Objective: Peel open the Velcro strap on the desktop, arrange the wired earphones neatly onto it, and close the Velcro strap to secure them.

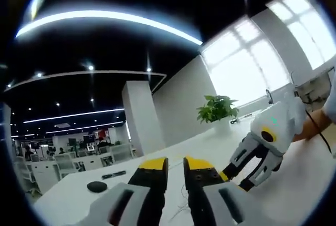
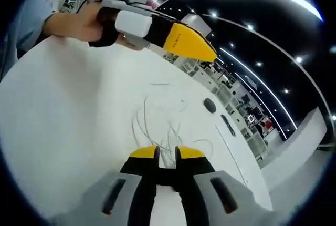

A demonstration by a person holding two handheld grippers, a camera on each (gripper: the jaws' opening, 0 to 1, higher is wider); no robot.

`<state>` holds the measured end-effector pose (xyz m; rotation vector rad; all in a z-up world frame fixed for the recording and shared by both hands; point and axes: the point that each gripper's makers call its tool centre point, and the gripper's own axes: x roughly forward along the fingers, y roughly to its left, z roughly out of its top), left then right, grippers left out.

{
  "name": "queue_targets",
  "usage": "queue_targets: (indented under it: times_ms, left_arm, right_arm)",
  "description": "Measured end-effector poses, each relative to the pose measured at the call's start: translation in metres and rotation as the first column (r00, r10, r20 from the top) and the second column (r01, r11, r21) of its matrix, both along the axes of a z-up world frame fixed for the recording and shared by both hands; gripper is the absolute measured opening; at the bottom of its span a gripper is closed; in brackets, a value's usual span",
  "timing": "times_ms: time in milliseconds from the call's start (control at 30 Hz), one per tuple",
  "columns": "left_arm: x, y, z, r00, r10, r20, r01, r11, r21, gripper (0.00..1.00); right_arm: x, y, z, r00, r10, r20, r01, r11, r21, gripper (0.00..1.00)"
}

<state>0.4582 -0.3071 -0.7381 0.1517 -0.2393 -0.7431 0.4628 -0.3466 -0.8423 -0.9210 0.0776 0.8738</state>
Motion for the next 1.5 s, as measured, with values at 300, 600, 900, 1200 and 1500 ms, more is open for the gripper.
queue_targets:
  times_ms: [300, 600, 900, 1200, 1500]
  left_arm:
    - [0.0, 0.0, 0.0, 1.0, -0.003, -0.01, 0.003, 1.0, -0.006, 0.16]
    - [0.0, 0.0, -0.001, 1.0, -0.004, -0.01, 0.004, 1.0, -0.005, 0.16]
    - [0.001, 0.001, -0.001, 1.0, -0.001, -0.012, 0.001, 1.0, -0.005, 0.16]
    - [0.0, -0.001, -0.001, 1.0, -0.007, -0.011, 0.007, 1.0, -0.004, 0.16]
    - [0.001, -0.004, -0.007, 1.0, -0.006, -0.016, 0.006, 1.0, 0.023, 0.18]
  right_arm:
    - [0.008, -0.001, -0.002, 0.997, -0.001, 0.083, 0.007, 0.997, -0.072, 0.08]
    - [0.008, 0.002, -0.002, 0.993, 0.014, 0.116, -0.002, 0.995, -0.095, 0.05]
    - [0.007, 0.006, -0.003, 0.991, 0.026, 0.129, -0.011, 0.993, -0.114, 0.06]
    - [0.006, 0.006, 0.001, 0.986, 0.029, 0.163, -0.01, 0.993, -0.118, 0.04]
    - [0.006, -0.003, 0.026, 0.974, -0.002, 0.225, 0.017, 0.998, -0.064, 0.04]
